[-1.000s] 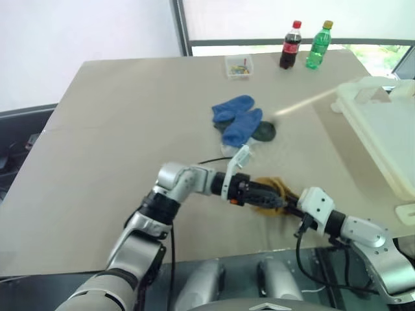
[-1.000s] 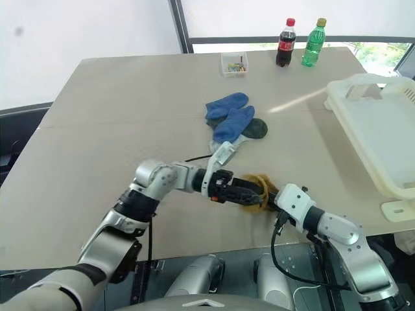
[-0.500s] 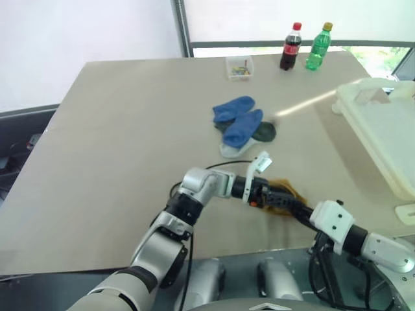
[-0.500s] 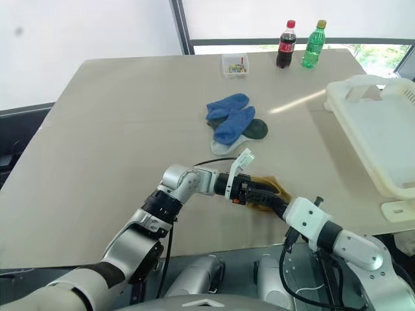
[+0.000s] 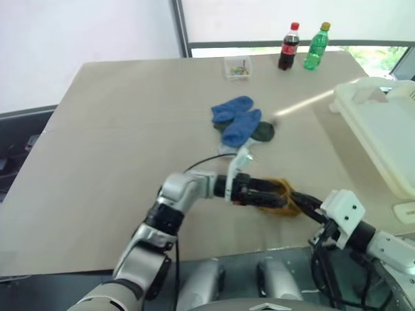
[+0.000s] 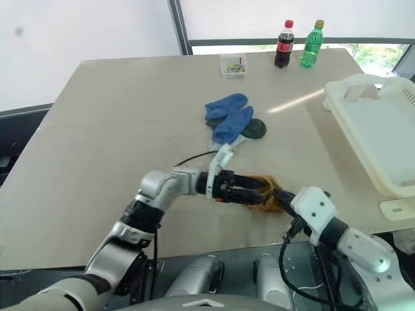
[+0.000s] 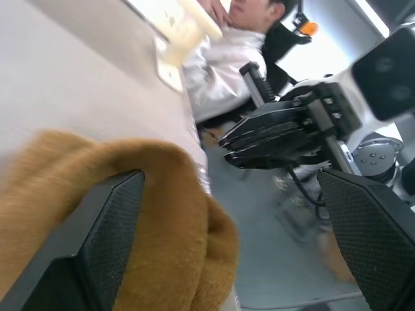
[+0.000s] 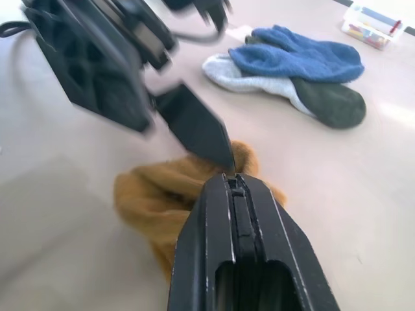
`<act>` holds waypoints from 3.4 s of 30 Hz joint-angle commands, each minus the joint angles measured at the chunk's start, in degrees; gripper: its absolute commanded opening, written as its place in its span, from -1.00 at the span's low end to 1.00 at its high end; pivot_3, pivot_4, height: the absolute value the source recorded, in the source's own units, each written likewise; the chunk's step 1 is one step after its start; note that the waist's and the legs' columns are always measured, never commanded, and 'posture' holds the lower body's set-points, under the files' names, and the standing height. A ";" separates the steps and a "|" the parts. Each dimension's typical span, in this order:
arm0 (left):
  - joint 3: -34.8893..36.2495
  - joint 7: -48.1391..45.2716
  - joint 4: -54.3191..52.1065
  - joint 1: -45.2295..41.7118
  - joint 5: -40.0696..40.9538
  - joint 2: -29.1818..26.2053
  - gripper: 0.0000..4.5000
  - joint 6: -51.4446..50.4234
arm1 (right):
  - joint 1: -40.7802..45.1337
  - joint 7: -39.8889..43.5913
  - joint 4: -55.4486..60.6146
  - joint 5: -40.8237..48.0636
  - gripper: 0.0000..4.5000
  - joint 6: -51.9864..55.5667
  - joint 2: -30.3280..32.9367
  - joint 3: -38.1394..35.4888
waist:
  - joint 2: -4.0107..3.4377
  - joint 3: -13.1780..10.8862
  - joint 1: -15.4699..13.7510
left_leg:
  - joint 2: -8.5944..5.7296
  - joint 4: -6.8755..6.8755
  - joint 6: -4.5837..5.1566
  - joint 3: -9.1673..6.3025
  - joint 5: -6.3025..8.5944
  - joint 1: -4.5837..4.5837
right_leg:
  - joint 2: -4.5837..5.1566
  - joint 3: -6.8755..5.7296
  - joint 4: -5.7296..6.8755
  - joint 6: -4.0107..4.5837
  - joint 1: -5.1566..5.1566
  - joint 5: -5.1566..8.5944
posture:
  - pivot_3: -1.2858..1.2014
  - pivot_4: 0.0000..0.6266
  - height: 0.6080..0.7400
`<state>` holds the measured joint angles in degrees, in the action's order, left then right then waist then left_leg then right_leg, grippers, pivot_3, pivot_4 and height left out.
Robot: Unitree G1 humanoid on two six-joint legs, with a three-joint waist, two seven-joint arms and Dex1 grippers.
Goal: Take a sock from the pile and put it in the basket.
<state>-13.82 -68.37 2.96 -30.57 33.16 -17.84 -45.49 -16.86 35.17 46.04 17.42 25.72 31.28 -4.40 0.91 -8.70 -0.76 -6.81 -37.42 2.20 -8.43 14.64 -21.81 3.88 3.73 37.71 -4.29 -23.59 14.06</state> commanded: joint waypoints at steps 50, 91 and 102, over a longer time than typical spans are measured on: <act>7.03 1.75 -8.69 14.77 -7.27 -7.44 1.00 36.20 | 29.61 -10.97 -19.54 23.67 -0.99 31.38 -3.49 -24.16 | -0.06 0.07 -0.05 | -0.05 0.13 0.30 -0.02 0.17 -0.02 | 0.06 -0.07 -0.05 0.02 -0.07 -0.02 | 0.03 -0.52 1.00; 9.62 9.60 -8.55 16.28 -6.08 -1.32 1.00 41.62 | 55.49 -21.04 -67.81 20.71 0.99 29.24 14.27 -41.34 | -0.55 -0.20 1.29 | -0.07 0.18 0.33 0.30 0.17 -0.30 | 0.11 0.22 -0.11 0.04 -0.37 -0.01 | 0.03 -0.52 1.00; 13.79 9.51 -10.49 16.36 -2.49 -4.75 1.00 38.63 | 37.46 -16.98 -25.52 31.60 0.99 34.14 8.91 -33.80 | -0.65 -0.15 1.38 | -0.05 0.09 0.47 0.32 0.25 -0.21 | 0.09 0.25 0.02 0.03 -0.33 -0.02 | 0.03 -0.52 1.00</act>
<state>-1.85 -58.84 -4.29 -13.99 29.23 -21.72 -6.54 22.13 16.51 14.89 48.23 60.26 39.88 -41.08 0.26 -8.84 0.62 -6.86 -37.33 2.67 -8.13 14.89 -22.02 3.97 3.95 37.73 -4.27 -23.91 14.04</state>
